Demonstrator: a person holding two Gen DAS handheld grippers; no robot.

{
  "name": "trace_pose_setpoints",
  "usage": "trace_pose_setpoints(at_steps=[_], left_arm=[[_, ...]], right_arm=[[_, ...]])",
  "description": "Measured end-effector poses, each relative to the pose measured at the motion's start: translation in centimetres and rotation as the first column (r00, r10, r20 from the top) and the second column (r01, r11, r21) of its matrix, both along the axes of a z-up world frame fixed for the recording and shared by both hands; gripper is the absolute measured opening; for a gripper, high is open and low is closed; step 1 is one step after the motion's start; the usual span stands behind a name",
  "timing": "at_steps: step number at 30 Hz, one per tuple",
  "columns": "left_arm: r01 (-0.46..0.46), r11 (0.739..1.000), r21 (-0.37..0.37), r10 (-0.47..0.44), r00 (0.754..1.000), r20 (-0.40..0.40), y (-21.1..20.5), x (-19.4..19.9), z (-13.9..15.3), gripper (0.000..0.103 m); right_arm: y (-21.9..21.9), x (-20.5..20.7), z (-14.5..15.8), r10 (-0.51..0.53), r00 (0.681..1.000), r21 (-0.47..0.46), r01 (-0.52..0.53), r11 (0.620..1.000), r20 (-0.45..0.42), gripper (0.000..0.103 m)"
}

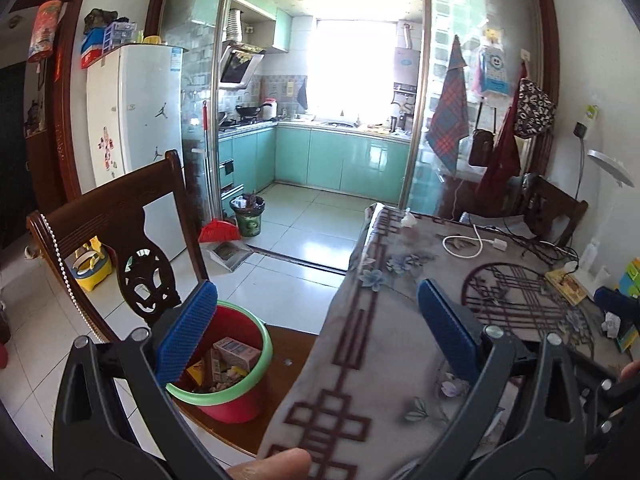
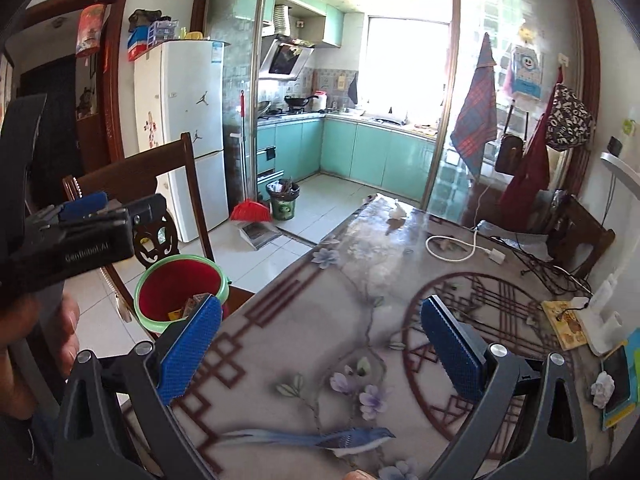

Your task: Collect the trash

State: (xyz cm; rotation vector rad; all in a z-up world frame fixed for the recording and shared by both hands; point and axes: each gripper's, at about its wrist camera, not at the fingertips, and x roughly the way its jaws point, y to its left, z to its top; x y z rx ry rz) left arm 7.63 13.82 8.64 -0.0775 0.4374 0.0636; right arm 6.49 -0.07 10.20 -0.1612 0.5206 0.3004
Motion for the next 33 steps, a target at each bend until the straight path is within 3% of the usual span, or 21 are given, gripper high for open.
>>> trace_pose_setpoints(at_steps=[9, 13, 20, 33], left_arm=[[0.071, 0.996, 0.056, -0.075, 0.993, 0.087, -5.9, -3.8, -1.2, 0.098], [0.108, 0.993, 0.054, -0.112, 0.991, 0.074, -7.2, -4.0, -2.0, 0.098], [0.14, 0.98, 0.143, -0.154, 0.984, 0.088, -9.6, -4.5, -3.5, 0.098], [0.127, 0.983, 0.131, -0.137, 0.988, 0.07, -9.2, -4.1, -5.0, 0.098]], right_arm=[[-5.5, -4.1, -0.6, -0.11, 0.99, 0.058, 0.105, 0.993, 0.093, 0.097], [-7.4, -4.9, -1.0, -0.153, 0.982, 0.092, 0.143, 0.985, 0.112, 0.097], [-10.0, -4.9, -2.5, -0.222, 0.968, 0.119, 0.208, 0.971, 0.118, 0.097], [-11.3, -4.1, -4.6, -0.269, 0.96, 0.139, 0.257, 0.956, 0.075, 0.097]])
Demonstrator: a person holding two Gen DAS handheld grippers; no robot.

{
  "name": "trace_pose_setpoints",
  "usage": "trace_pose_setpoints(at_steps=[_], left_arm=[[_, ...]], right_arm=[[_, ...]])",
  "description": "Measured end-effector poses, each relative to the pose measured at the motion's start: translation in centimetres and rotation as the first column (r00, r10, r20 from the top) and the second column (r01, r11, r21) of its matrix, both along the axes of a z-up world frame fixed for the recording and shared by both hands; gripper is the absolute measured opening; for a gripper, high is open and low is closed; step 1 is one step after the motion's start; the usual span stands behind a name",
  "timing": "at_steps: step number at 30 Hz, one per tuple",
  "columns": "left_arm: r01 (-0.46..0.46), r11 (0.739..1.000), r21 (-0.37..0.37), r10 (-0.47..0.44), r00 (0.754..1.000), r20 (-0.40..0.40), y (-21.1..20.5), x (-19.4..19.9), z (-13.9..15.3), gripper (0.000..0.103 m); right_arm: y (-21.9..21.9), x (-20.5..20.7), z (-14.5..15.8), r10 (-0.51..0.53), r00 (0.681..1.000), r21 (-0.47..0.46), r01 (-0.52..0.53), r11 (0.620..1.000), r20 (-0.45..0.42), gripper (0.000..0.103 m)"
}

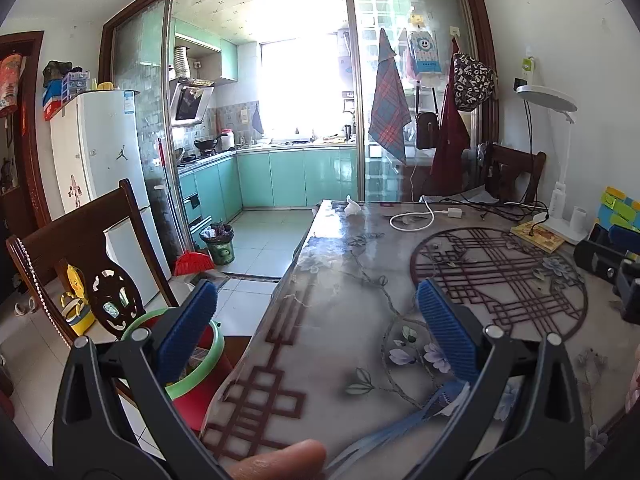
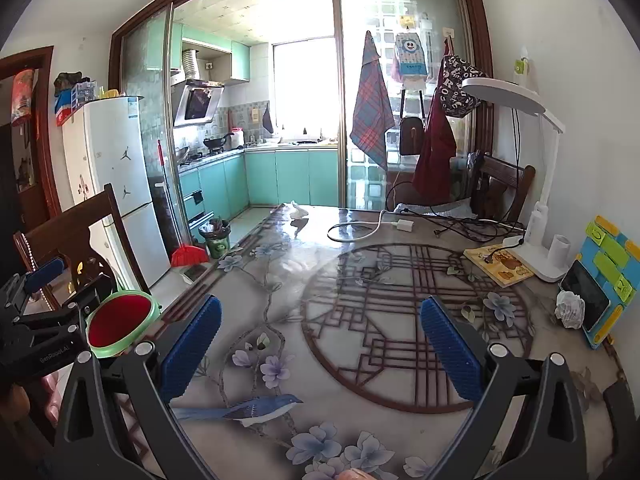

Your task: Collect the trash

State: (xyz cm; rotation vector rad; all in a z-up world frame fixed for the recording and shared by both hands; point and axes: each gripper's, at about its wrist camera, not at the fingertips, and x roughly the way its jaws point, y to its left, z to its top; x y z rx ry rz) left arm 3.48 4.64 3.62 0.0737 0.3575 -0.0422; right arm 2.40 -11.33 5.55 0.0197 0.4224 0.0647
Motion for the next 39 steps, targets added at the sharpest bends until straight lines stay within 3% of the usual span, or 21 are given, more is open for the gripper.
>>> trace_pose_setpoints(at_steps=[39], left_arm=[[-0.002, 1.0, 0.005, 0.002, 1.0, -0.02, -0.3, 0.1, -0.6, 0.098]], right_arm=[[0.4, 0.2, -1.2, 0.01, 1.0, -0.018, -0.01, 1.0, -0.025, 0.097]])
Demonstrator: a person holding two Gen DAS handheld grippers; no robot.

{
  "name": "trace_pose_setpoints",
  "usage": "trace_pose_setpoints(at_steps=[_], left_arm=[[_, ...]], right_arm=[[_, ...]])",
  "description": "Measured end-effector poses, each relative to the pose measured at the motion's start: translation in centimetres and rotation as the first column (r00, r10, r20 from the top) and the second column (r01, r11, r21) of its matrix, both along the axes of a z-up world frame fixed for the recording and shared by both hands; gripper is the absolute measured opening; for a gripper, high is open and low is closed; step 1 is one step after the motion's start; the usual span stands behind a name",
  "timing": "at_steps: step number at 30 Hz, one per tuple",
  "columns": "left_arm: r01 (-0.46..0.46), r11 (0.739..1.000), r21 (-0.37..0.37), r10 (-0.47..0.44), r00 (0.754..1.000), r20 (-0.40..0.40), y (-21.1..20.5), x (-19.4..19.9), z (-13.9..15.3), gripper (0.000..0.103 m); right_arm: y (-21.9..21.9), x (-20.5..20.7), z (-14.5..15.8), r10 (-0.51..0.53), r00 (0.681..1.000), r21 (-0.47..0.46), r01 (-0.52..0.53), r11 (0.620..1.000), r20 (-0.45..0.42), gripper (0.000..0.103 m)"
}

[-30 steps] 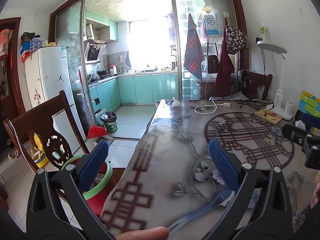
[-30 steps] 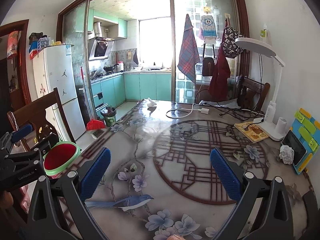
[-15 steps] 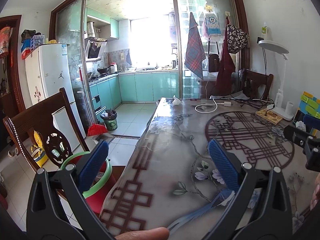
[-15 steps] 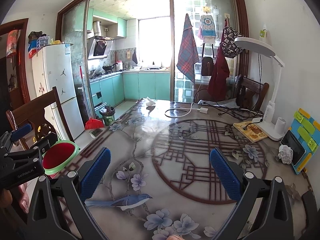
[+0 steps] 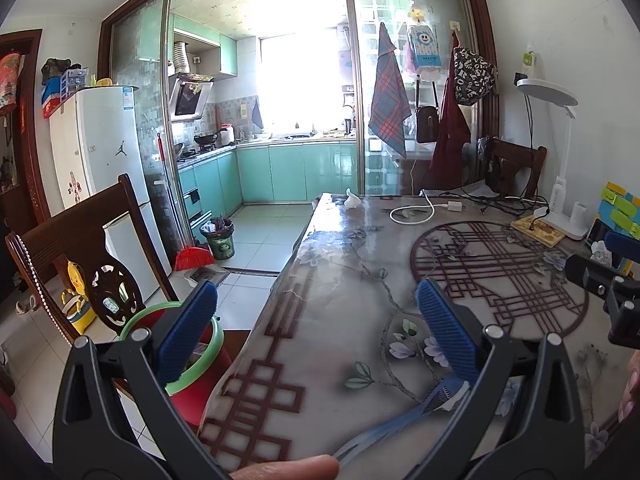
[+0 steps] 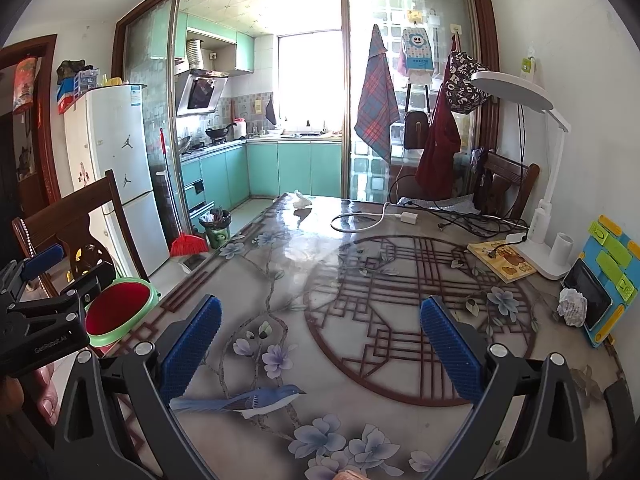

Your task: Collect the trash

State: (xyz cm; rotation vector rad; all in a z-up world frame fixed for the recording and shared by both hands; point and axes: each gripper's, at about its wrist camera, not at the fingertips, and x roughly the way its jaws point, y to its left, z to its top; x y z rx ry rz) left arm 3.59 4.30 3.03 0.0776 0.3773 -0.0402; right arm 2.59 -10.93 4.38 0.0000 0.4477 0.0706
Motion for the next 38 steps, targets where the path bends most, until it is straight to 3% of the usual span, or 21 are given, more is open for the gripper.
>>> trace_pose_setpoints(at_steps=[28, 32, 38], left_arm=[[-0.026, 1.0, 0.015, 0.026, 0.999, 0.019, -0.02, -0.1, 0.15, 0.098], [-0.021, 1.0, -0.018, 0.021, 1.0, -0.01, 0.23, 0.43, -0.06, 0.098], [-0.037, 0.999, 0.0, 0.037, 0.999, -0.009, 0.12, 0.35, -0.19, 0.098]], right_arm=[[0.51, 0.19, -0.5, 0.011, 1.0, -0.008, -0.012, 1.0, -0.019, 0.097], [0.52, 0.19, -0.49, 0.012, 1.0, -0.008, -0.012, 1.0, -0.018, 0.097], [0.51, 0.19, -0.54, 0.012, 1.0, -0.008, -0.012, 1.0, -0.019, 0.097]])
